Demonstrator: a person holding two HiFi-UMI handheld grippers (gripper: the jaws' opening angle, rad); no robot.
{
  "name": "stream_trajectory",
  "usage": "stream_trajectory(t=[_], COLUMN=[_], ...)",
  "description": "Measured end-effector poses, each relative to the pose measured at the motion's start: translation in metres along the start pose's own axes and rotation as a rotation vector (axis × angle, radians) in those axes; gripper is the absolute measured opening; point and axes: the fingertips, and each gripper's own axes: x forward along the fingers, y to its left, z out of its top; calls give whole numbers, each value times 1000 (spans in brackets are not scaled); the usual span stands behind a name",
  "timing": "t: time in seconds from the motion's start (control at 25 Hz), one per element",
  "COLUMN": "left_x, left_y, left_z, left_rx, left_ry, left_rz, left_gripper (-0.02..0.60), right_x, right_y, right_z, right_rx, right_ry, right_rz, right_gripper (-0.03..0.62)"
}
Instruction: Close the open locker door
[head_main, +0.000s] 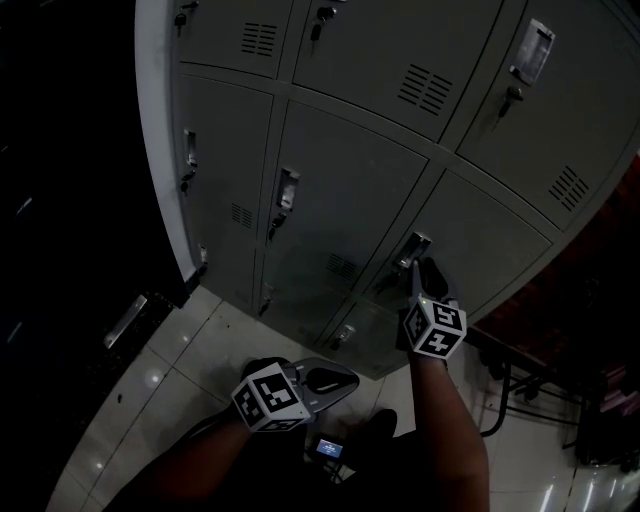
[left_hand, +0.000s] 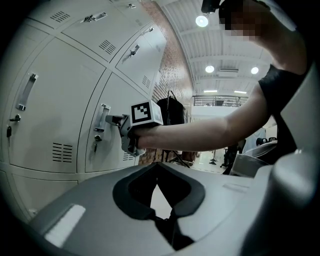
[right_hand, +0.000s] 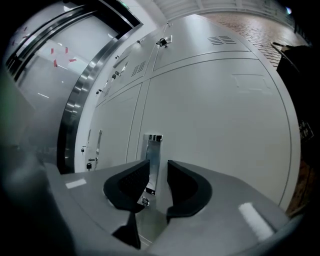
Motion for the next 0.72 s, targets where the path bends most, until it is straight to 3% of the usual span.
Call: stream_trajectory(t=[0.28,0.56,0.72], left_x=[2,-1,-3], left_y=[2,-2,-2], left_z=[0,0,-2], left_rx=[11,13,11], left_ry=[5,16,24], left_rz=[4,-6,-3], left_gripper=[11,11,11], right_x=[-16,-103,-158], right_y=[11,37,33], right_z=[2,-23,-41], right_rx=[0,-58,13], right_ry=[9,84,118], right_rz=[105,292,343], right_gripper=[113,97,89])
